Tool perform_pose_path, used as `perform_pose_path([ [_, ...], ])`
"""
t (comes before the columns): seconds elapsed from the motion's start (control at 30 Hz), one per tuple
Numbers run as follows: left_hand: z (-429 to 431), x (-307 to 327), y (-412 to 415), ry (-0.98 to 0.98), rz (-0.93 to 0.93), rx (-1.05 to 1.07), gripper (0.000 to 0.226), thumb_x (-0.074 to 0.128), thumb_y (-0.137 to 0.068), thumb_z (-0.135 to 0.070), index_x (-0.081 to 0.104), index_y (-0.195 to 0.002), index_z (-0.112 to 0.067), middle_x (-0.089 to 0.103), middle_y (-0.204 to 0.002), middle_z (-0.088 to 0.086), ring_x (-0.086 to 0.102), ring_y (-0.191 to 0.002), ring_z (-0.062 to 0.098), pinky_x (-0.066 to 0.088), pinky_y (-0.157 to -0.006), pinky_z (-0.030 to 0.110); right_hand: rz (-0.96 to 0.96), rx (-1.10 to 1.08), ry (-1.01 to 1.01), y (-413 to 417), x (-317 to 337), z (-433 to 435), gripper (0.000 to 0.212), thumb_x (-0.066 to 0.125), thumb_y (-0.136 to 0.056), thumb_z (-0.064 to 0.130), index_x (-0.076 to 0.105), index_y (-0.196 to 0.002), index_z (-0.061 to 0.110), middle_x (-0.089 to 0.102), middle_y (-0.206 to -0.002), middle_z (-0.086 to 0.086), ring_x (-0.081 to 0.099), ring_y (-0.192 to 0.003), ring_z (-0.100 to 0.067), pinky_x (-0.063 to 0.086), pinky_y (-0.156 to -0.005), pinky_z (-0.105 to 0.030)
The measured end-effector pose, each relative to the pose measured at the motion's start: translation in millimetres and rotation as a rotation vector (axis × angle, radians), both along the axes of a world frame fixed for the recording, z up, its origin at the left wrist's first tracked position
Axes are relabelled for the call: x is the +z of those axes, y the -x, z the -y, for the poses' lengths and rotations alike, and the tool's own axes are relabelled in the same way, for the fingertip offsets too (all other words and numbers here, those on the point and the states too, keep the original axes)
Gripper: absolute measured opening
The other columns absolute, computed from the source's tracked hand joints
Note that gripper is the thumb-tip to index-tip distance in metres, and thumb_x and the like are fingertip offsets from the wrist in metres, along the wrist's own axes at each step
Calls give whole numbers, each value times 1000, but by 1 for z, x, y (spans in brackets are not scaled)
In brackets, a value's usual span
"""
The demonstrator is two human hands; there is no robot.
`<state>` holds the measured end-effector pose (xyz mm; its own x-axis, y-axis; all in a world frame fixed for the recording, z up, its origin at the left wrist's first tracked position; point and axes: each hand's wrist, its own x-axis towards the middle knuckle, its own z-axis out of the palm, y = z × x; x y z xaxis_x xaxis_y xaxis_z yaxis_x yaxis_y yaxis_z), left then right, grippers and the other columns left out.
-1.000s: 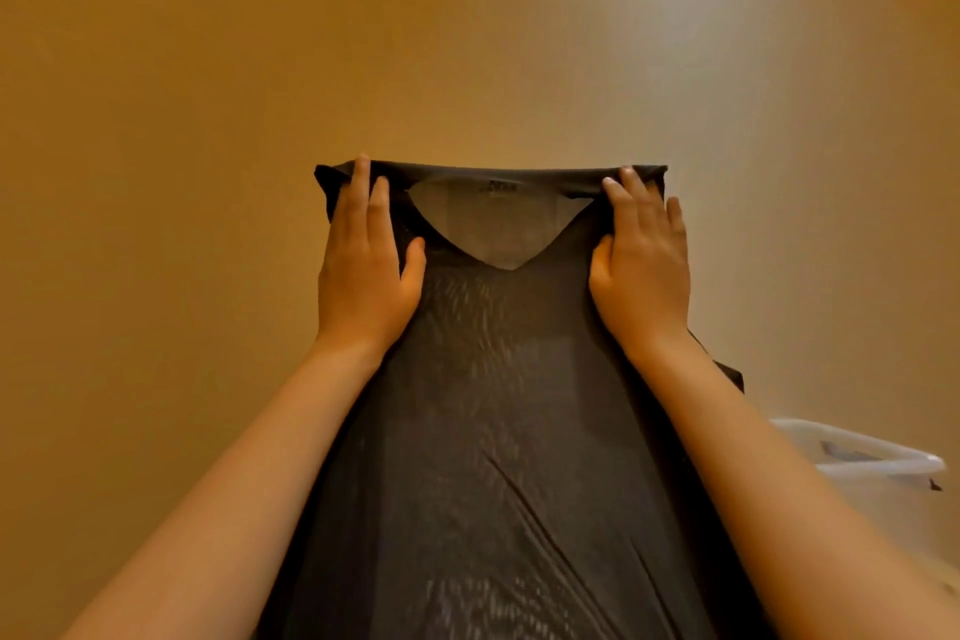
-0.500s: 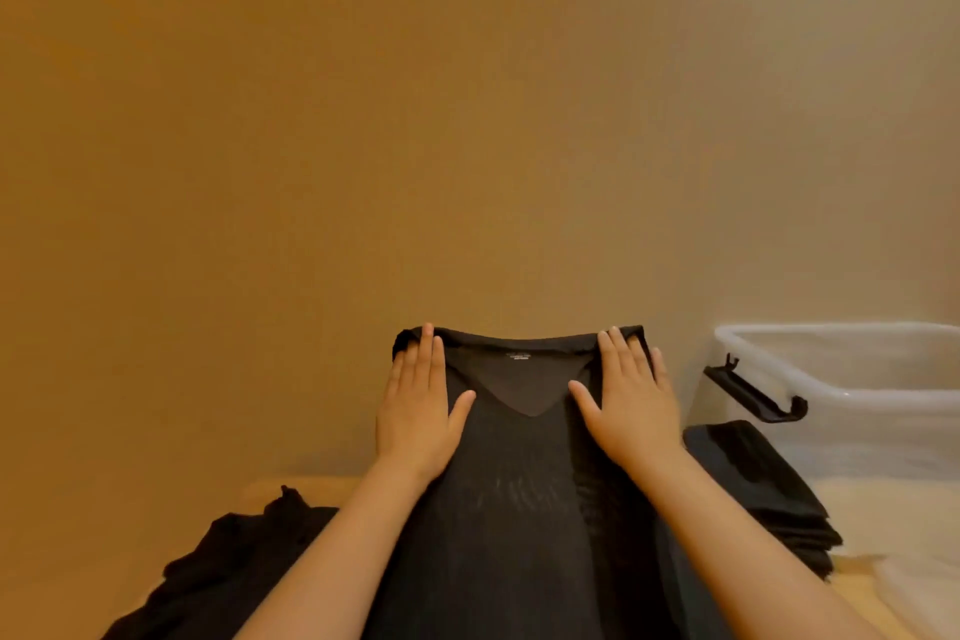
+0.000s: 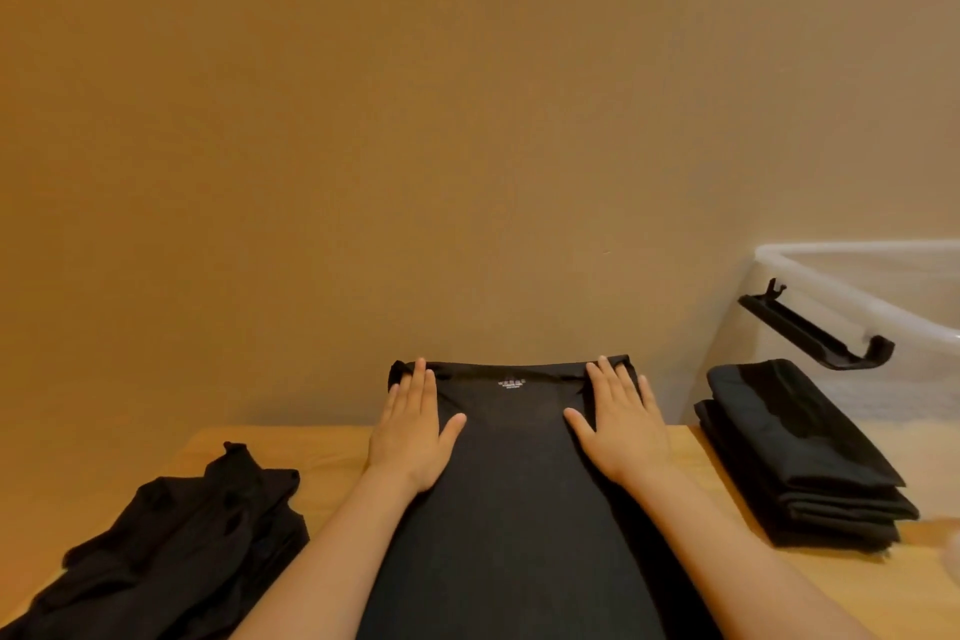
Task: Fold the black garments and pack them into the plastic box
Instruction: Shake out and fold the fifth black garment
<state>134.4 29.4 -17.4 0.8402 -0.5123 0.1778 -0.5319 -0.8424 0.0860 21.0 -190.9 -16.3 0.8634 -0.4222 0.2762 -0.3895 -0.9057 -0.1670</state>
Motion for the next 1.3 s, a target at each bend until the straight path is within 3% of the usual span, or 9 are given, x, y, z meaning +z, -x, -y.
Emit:
perform_pose_path([
  [0.2,3,-44,-9,-12,-155,30,73,21,-100,-58,5,-156,-15,-9,-163,1,-1,-151,16,0,-122,31,-110,-8,-163,-3,-43,13,66,23,-99,56,13,-155,22,-3,-163,2,0,-149,-14,-1,-121,-36],
  [0.4,6,-46,-17,-64,-140,17,65,18,-98,-62,5,-155,-34,-5,-164,-5,3,-150,14,1,-122,37,-164,-14,-141,-9,-50,20,68,17,-97,62,-6,-154,32,-19,-160,4,-3,-149,-13,-2,-121,-39],
  [0.63,9,-47,-22,-117,-159,35,68,13,-96,-65,4,-155,-33,-21,-161,-2,-12,-150,17,-4,-121,41,-295,-16,-83,-12,-48,20,68,9,-97,61,-3,-155,26,-9,-162,3,-17,-147,-14,-10,-119,-42],
  [0.8,8,-47,-20,-130,-183,39,67,12,-97,-64,4,-156,-31,-2,-164,-4,-10,-150,14,-4,-121,42,-304,-16,-107,-9,-46,17,67,10,-98,61,6,-155,27,4,-163,3,-5,-149,-15,-5,-120,-43],
  [0.97,9,-34,-14,-179,-196,50,67,8,-98,-61,-4,-156,-27,-10,-163,-1,-12,-149,15,-8,-121,43,-336,-26,-136,-7,-35,13,65,10,-100,57,1,-155,26,-6,-163,2,-12,-148,-15,-9,-119,-43],
  [1.13,8,-11,38,-87,-241,-89,68,14,-101,-57,-7,-155,-23,-16,-162,-3,-17,-148,11,-9,-121,39,-232,54,-135,19,-7,-11,60,12,-102,52,3,-155,26,-7,-162,3,-14,-148,-13,-10,-119,-42],
  [1.3,-47,-4,142,2,-312,-218,68,15,-96,-59,-14,-151,-31,-23,-157,-15,-29,-141,2,-12,-120,32,-176,179,-174,105,13,-48,60,15,-100,56,7,-154,32,-4,-162,8,-15,-147,-8,-11,-118,-39],
])
